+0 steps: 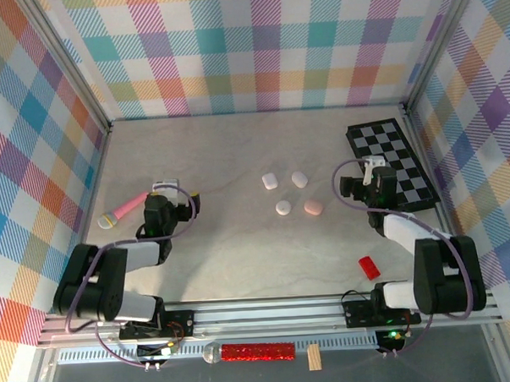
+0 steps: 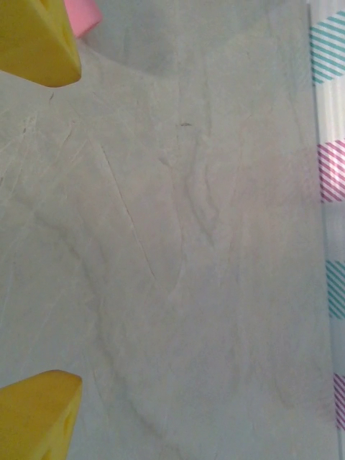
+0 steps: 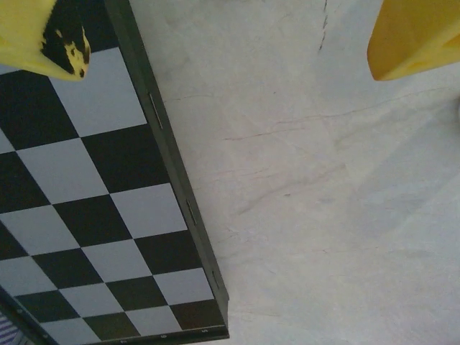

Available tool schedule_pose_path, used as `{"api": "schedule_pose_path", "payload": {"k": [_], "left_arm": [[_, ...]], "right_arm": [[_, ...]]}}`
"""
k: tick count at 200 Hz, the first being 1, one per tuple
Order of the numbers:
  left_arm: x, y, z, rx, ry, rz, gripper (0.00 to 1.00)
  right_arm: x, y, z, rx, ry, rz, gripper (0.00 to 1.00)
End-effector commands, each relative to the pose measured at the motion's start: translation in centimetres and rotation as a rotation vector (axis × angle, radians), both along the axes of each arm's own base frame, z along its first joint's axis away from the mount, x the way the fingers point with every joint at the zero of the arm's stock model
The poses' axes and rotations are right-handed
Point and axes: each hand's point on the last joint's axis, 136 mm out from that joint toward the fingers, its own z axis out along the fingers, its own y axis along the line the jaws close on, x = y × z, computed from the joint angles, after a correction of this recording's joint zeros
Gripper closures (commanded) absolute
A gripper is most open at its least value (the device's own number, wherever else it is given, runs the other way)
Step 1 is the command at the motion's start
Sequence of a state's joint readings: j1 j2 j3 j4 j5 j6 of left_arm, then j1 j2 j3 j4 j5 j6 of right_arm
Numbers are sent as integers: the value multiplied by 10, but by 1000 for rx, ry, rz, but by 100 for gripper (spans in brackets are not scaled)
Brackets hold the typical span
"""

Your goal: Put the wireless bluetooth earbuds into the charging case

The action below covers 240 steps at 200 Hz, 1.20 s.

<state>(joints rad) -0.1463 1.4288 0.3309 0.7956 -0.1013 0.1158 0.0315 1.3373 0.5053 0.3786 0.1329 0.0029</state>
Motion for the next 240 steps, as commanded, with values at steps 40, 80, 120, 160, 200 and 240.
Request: {"api": "schedule_pose_path", "payload": {"k": [40,80,120,160,200,240], "left_arm": [[25,21,-8,-50,-8,93,0],[29,25,-9,-85,13,93,0],[28,24,-9,-79,11,90,0],[28,24,-10,-79,12,91,0],[28,24,-10,-79,13,90,0],[29,24,-11,-79,18,89,0]], "right_arm": [[21,23,-7,98,-126,154,1],[21,17,-11,102,-134,128,1],[20,17,-12,99,-140,130,1],[18,18,-12,100,-153,134,1],[18,18,-12,99,-152,134,1],[18,18,-12,99,-149,134,1]]}}
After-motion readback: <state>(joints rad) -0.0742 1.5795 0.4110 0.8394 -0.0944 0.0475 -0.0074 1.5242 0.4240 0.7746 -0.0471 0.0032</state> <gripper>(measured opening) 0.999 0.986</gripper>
